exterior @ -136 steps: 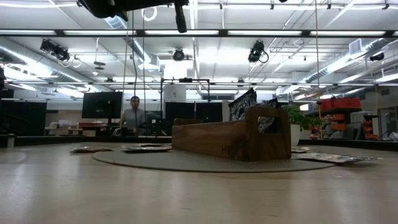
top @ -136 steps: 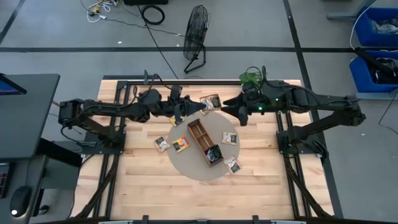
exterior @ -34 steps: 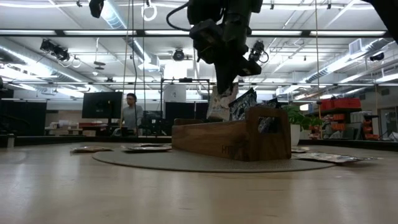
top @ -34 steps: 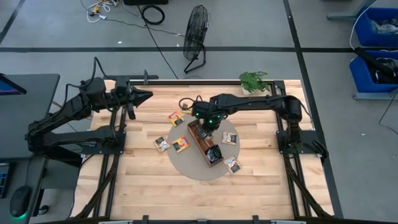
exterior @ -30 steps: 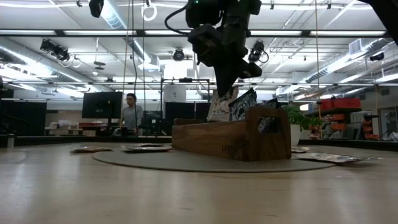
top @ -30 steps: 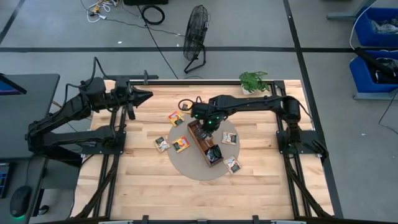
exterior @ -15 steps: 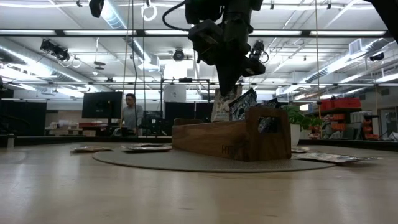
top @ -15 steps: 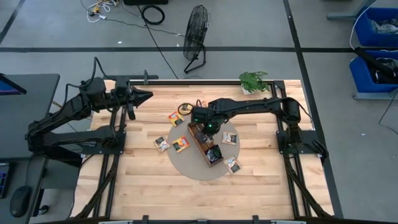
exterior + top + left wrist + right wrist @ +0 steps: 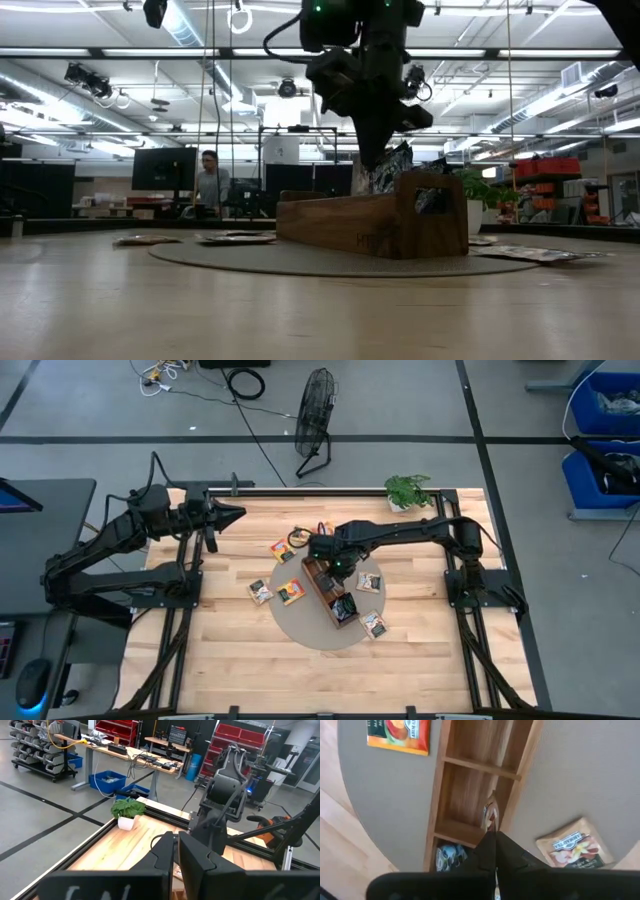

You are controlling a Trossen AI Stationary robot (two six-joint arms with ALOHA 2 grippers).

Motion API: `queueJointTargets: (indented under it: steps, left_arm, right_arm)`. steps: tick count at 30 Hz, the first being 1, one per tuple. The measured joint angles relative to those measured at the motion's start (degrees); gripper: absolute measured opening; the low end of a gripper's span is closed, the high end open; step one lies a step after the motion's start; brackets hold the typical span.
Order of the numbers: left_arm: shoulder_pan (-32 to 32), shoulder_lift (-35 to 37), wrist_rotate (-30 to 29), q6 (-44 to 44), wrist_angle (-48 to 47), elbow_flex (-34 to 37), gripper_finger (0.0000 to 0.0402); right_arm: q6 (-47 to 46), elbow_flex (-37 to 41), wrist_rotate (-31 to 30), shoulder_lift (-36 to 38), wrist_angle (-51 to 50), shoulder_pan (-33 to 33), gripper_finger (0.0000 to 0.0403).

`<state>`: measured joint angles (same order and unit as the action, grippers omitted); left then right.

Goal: Pick & Place Tea
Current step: Put the brown tea bag into the middle section of the wooden organizer

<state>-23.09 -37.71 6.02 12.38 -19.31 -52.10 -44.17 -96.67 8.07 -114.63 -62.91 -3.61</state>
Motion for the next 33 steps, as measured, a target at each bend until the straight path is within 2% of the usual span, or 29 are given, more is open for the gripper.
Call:
queueJointTargets:
  steps: [6, 25, 29, 33]
  left_arm:
    - [0.0, 0.0, 0.0, -0.2, 0.0, 0.0, 0.0028]
    - [0.0, -0.1, 0.0, -0.2, 0.0, 0.0, 0.0028]
    - [0.0, -0.1, 0.0, -0.2, 0.0, 0.0, 0.0028]
    - [0.0, -0.1, 0.0, -0.2, 0.0, 0.0, 0.0028]
  right_arm:
    - [-1.1, 2.9, 0.4, 0.0, 2.1, 0.3, 0.0000]
    - [0.3, 3.0, -1.1, 0.0, 2.9, -1.0, 0.0004]
    - [-0.8, 4.7, 1.5, 0.0, 3.9, -1.0, 0.0009]
    - [-2.1, 6.1, 1.4, 0.0, 4.6, -0.4, 0.0007]
